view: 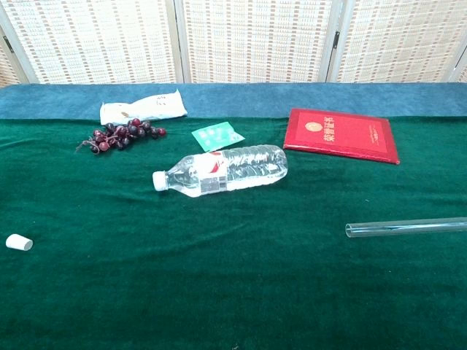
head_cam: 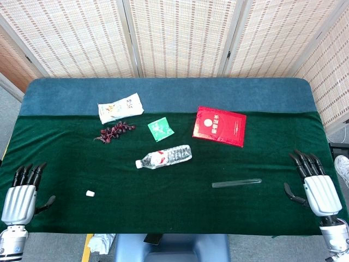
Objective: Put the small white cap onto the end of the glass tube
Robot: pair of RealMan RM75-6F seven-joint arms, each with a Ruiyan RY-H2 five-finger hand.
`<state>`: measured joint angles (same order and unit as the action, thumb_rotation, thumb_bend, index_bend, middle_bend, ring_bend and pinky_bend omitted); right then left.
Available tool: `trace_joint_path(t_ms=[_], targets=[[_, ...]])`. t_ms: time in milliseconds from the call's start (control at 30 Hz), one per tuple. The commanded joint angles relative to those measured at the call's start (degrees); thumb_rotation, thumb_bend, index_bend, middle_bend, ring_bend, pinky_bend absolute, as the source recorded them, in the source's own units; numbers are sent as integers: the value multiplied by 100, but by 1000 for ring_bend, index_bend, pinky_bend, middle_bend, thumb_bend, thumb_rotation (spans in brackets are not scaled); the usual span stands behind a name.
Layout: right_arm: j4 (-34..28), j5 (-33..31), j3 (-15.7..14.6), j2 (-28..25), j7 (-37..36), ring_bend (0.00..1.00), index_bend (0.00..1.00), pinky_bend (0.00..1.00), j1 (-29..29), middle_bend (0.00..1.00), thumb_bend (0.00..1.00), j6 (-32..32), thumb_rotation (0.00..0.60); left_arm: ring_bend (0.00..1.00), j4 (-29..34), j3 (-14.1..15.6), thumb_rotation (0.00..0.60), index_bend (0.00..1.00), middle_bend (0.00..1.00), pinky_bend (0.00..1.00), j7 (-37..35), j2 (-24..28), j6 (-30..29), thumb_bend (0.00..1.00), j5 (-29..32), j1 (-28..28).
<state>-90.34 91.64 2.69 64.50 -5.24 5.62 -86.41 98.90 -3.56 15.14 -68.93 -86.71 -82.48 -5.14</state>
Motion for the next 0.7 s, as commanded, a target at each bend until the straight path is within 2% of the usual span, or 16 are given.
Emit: trace_joint_path(t_ms=[33,400,700], targets=[[-15,25,22,12,30,71,0,0,10,54,503,-42,475,83,-25,-17,600,100,157,0,-29,-8,-12,282,32,12],[-31,-22,18,28,27,71,0,0,-32,54,503,-101,475,87,-113,-28,600,101,157,0,-106,5,13,283,-18,-14],[-20,19,-18,-14,-25,66,0,0,-131,54,503,-258,474,101,-632,-61,600,120,157,0,-532,-117,482,262,-233,-386]])
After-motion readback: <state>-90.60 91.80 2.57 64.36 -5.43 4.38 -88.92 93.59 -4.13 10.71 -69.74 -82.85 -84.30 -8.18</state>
